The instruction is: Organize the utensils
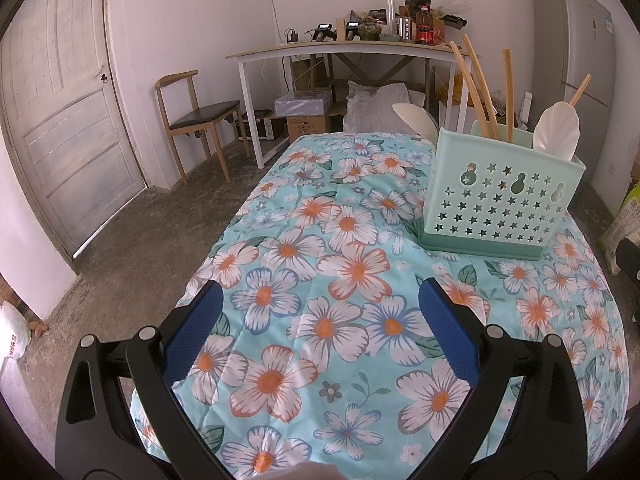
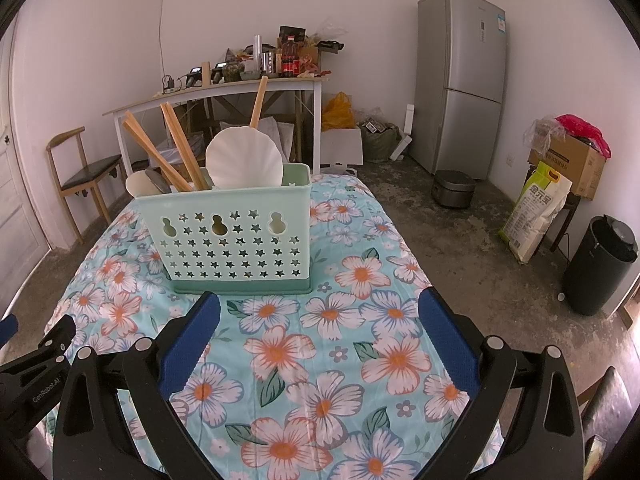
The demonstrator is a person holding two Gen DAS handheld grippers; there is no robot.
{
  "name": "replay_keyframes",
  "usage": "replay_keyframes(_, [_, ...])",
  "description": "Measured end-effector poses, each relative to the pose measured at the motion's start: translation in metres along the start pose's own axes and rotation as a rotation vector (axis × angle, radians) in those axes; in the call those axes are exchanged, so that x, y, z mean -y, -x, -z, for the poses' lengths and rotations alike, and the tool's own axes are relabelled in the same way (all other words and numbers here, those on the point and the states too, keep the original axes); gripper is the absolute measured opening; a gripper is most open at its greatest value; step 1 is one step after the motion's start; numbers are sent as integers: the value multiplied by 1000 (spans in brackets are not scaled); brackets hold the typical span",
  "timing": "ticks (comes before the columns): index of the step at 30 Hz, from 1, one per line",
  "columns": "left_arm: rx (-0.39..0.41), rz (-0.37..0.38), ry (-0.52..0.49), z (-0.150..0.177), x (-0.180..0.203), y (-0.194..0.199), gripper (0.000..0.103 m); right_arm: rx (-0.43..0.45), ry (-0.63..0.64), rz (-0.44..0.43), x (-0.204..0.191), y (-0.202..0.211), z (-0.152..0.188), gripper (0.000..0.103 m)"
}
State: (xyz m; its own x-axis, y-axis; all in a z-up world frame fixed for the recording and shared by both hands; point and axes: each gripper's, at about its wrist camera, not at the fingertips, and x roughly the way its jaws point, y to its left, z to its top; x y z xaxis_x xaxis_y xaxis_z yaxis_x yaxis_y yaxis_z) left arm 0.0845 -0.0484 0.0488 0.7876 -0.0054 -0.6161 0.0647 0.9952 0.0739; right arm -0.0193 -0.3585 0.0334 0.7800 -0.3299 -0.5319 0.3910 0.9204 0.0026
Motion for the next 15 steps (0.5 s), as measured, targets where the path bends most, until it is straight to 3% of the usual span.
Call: replay_keyframes(15, [0, 0, 0, 0, 0, 0, 95, 0, 1, 0, 0, 1, 0, 96])
